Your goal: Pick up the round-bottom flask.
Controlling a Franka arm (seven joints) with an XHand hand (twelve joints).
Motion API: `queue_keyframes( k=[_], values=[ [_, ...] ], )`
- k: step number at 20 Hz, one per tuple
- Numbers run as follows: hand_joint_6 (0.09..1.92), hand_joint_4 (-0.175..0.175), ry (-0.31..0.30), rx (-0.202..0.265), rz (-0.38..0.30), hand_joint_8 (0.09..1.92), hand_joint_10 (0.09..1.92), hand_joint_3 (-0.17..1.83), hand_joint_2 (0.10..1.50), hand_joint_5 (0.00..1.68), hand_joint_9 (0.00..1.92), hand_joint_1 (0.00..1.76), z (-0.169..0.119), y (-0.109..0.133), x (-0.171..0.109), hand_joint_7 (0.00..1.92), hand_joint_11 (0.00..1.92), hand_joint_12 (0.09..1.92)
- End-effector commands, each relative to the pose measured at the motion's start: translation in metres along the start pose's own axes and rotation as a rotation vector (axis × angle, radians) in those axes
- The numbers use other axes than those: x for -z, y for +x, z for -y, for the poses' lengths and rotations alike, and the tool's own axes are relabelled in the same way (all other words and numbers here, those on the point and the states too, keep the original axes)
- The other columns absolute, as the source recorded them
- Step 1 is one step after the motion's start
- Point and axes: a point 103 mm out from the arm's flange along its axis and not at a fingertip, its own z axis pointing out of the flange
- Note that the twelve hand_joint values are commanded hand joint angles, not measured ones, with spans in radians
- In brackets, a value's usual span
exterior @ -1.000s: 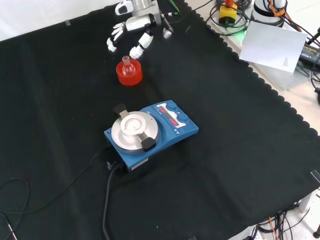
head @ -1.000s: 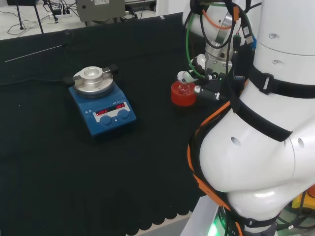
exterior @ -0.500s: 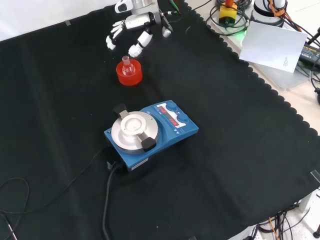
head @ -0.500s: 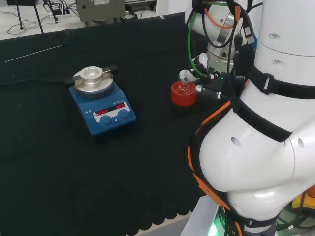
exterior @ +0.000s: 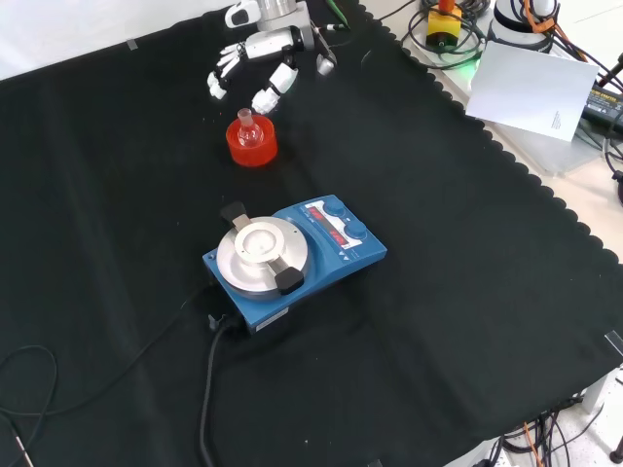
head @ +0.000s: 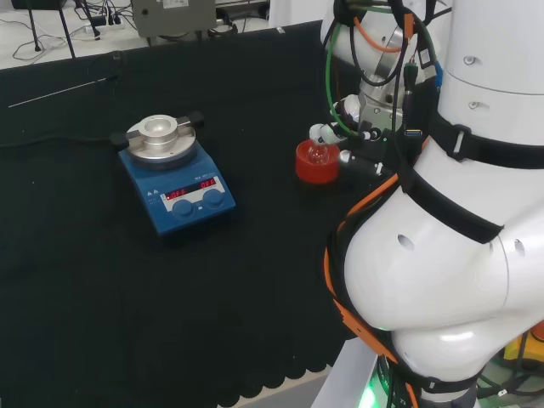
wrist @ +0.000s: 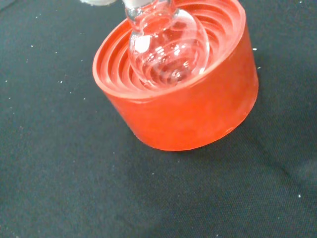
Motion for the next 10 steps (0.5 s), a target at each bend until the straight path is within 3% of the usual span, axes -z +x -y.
queue_keyframes(
  k=[1, 10],
  values=[
    [0.09, -0.056, -0.003, 0.018, 0.003, 0.59, 0.69, 0.09, 0.96, 0.51, 0.33, 0.72, 0.0059, 0.0109, 0.0159, 0.19, 0.0, 1.15],
    [0.09, -0.056, 0.005, 0.018, 0.014, 0.59, 0.69, 0.09, 0.91, 0.53, 0.33, 0.82, 0.0049, 0.0127, 0.0155, 0.2, 0.0, 1.16]
  ],
)
